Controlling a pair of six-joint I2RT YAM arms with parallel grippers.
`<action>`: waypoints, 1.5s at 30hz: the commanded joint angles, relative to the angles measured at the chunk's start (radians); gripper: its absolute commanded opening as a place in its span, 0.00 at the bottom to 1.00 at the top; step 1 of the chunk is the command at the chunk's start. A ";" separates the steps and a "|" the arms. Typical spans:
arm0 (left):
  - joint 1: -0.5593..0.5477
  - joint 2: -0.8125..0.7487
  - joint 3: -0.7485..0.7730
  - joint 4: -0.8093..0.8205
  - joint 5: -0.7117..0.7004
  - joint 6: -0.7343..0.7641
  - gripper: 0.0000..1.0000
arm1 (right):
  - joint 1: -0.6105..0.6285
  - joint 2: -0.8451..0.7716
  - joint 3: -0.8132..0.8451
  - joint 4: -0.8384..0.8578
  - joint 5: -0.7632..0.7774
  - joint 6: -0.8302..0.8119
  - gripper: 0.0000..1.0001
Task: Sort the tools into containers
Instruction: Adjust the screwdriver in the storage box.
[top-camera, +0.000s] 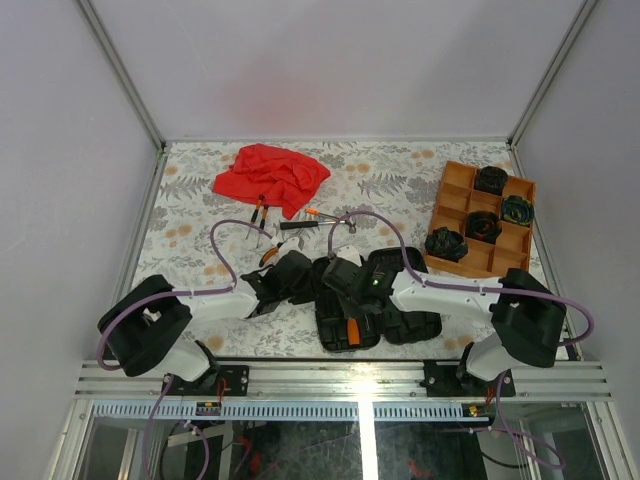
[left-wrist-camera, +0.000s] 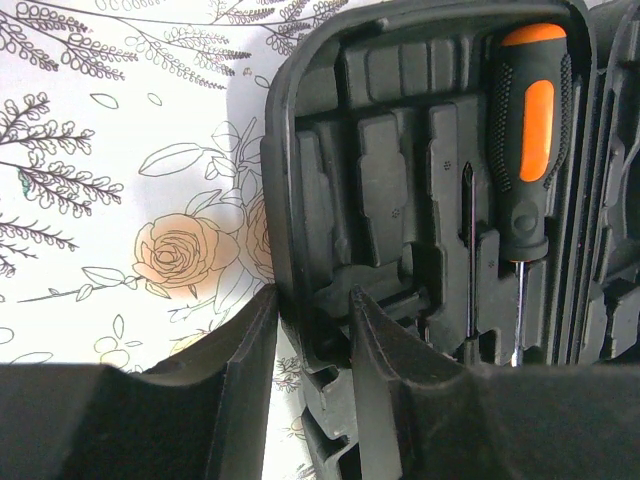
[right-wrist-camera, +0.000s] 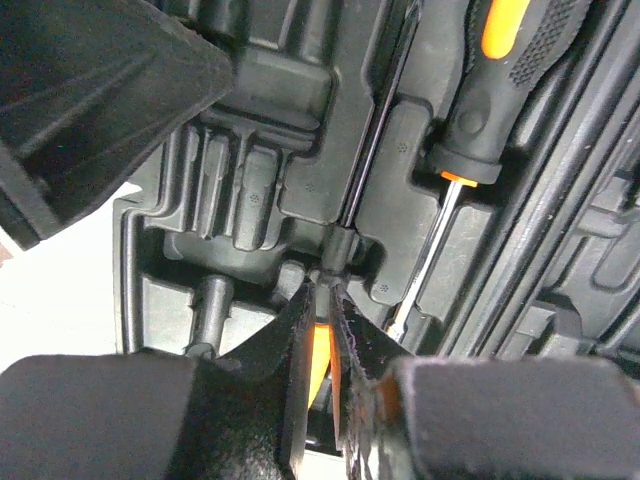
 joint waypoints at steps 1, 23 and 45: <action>-0.019 0.021 0.013 -0.005 0.046 0.020 0.02 | -0.013 0.027 0.043 -0.025 -0.032 0.017 0.17; -0.034 0.063 0.035 0.007 0.062 0.031 0.01 | -0.005 0.478 -0.188 0.190 -0.316 0.036 0.00; -0.049 0.004 0.003 -0.059 0.022 0.002 0.00 | -0.092 0.281 -0.180 0.118 -0.204 0.022 0.00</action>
